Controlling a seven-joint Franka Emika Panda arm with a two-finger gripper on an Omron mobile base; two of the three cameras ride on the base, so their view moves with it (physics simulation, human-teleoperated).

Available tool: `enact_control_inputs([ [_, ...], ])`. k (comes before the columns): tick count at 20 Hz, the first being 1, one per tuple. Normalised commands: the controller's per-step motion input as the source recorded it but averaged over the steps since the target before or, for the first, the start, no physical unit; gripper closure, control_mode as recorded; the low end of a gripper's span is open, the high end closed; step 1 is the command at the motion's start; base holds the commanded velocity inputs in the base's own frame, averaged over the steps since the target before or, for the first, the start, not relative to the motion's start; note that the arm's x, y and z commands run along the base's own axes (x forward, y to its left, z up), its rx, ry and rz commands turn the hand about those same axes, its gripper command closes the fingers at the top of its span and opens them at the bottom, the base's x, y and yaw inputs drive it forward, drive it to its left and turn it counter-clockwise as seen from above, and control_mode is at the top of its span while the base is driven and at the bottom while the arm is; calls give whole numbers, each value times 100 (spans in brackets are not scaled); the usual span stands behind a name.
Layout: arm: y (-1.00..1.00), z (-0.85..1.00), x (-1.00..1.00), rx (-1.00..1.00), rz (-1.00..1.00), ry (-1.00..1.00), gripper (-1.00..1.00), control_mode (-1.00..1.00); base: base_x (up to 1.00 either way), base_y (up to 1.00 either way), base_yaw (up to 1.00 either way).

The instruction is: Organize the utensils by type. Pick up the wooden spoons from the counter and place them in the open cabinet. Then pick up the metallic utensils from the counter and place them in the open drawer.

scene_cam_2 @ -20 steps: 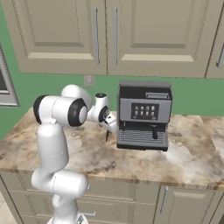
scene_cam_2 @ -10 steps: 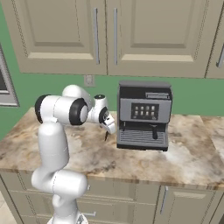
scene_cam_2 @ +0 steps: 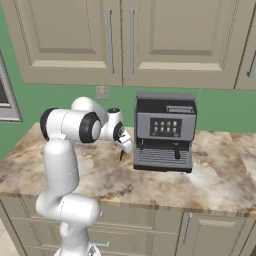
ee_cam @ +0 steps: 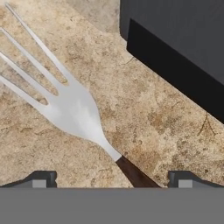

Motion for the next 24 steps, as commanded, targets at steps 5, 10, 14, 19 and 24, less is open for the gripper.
enact_control_inputs([
  [5,-7,-37,-7,0,0,0,-100,-100,0,0,0],
  [10,0,-42,-7,0,1,0,100,-100,0,0,0],
  [14,0,-48,-9,0,2,0,100,-100,0,0,0],
  [19,0,-51,-24,0,4,-3,100,-100,0,0,0],
  [24,0,-48,-35,1,4,-4,100,-100,0,0,0],
])
